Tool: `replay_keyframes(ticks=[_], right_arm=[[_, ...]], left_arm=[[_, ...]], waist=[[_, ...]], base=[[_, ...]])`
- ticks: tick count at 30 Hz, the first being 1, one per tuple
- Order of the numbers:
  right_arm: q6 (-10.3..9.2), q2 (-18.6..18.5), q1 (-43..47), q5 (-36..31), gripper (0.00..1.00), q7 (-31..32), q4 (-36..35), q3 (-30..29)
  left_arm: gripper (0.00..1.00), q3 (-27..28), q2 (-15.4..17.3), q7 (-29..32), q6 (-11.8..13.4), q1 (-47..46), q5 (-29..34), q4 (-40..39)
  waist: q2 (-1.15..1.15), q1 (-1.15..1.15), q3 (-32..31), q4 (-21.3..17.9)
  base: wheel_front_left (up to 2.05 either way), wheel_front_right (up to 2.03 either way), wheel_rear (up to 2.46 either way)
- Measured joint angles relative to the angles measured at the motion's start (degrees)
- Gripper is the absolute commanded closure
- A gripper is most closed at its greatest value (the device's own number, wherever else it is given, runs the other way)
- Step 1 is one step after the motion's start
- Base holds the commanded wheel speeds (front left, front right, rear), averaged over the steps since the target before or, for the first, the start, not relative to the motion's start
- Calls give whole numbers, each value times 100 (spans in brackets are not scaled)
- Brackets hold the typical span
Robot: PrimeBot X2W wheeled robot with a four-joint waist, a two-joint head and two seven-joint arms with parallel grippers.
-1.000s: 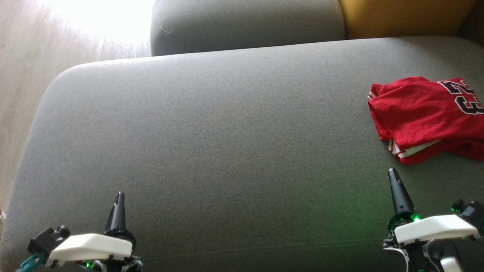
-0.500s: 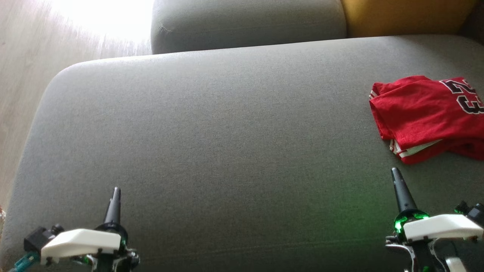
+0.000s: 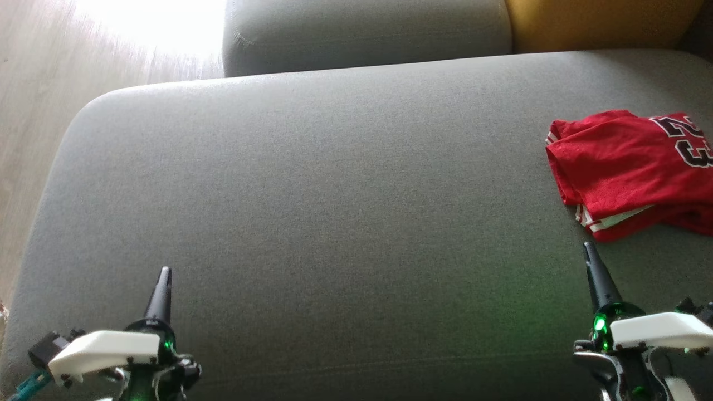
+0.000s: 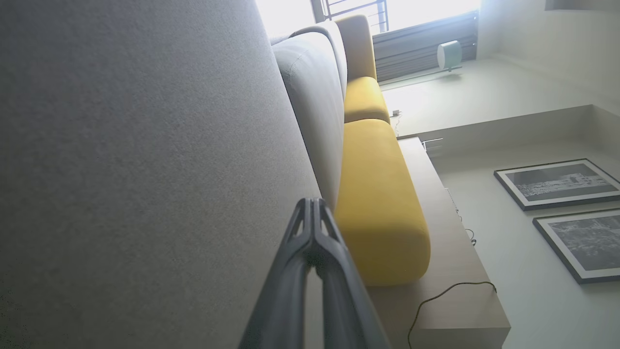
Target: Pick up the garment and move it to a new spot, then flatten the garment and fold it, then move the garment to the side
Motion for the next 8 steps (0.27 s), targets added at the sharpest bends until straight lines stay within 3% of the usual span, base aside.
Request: replay_keyframes(ticks=[8], right_arm=[[0, 0, -104, 541, 100, 154, 11, -34]], left_arm=[[100, 102, -1, 149, -91, -166, -501, 52]], waist=[[0, 0, 17, 10]], base=[[0, 0, 0]])
